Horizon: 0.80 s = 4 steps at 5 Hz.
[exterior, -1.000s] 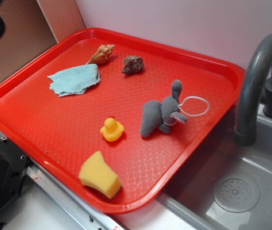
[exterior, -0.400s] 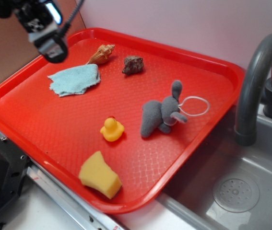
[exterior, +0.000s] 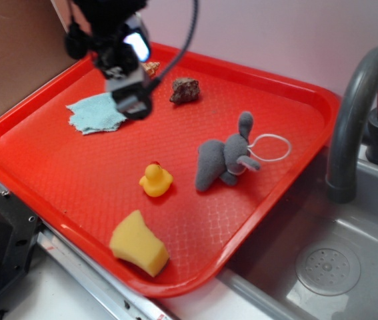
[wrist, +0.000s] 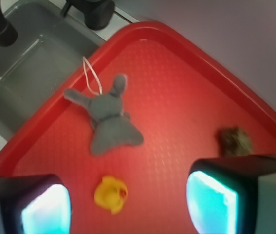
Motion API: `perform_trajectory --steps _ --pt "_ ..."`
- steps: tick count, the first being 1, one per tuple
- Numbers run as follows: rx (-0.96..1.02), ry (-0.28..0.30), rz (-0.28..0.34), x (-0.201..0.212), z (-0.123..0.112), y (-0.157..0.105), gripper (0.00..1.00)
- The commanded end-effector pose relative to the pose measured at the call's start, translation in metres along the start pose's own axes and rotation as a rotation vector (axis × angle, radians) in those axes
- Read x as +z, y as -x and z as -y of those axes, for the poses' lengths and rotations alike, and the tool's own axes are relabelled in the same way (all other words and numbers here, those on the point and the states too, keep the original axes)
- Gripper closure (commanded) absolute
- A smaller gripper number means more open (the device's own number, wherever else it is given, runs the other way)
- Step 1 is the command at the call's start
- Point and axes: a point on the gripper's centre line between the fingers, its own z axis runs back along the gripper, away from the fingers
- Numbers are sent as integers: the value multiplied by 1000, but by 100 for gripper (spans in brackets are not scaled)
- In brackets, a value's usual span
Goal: Grab the gray animal.
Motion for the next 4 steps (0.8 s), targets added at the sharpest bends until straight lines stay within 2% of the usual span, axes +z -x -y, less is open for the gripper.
perform_trajectory --steps 1,3,4 --pt "-117 41 -38 -35 11 -32 0" --pt "-175 62 -127 -70 25 -35 0" --pt "-166 29 -192 -86 21 -27 0"
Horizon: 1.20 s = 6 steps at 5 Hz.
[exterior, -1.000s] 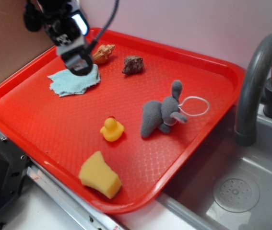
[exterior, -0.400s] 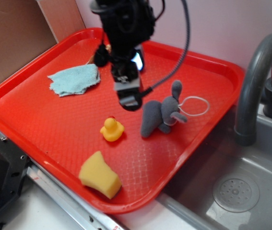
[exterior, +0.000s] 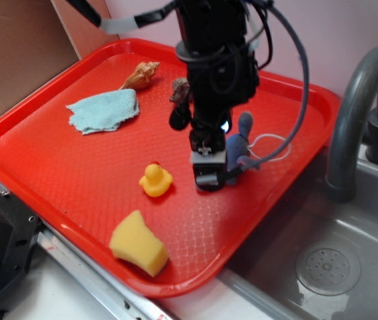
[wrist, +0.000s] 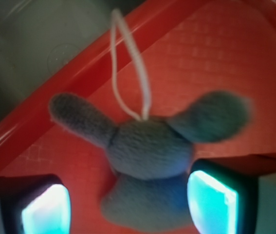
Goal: Grab the gray animal.
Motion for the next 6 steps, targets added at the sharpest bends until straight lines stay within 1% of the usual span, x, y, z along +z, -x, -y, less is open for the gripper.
perform_trajectory --steps 1,2,3,4,5,6 --pt "35 -51 -45 -13 -7 0 0" --pt "47 -51 -65 -19 -9 2 9" --pt "41 -65 -79 -20 -4 1 100" --pt "187 -94 -76 4 -7 10 100" --pt "434 -47 -24 49 -21 38 100" --pt "661 -28 -2 81 -29 64 100"
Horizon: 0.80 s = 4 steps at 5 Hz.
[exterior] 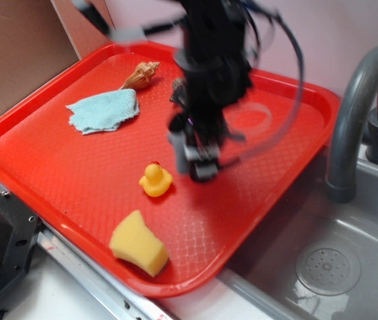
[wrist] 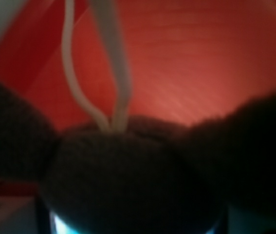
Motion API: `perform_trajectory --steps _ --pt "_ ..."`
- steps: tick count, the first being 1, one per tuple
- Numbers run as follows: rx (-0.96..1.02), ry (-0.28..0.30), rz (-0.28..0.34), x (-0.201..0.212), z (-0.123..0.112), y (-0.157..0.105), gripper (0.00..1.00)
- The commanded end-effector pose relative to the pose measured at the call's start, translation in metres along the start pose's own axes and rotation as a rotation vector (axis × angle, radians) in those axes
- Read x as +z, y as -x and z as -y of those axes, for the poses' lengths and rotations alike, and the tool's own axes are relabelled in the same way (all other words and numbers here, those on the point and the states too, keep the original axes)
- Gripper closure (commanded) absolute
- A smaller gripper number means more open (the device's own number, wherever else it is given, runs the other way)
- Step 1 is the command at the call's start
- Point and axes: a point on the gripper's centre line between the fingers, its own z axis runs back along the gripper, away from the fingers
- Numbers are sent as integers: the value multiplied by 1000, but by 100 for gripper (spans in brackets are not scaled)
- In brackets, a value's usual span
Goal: Grab the gray animal.
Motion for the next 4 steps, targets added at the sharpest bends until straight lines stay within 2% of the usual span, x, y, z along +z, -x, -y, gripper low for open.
perform_trajectory --steps 1,2,3,4 --pt "336 91 129 71 -28 64 100" --pt "428 107 131 83 -33 102 100" --pt "414 135 86 82 -36 111 100" --pt "399 156 14 78 -42 108 100"
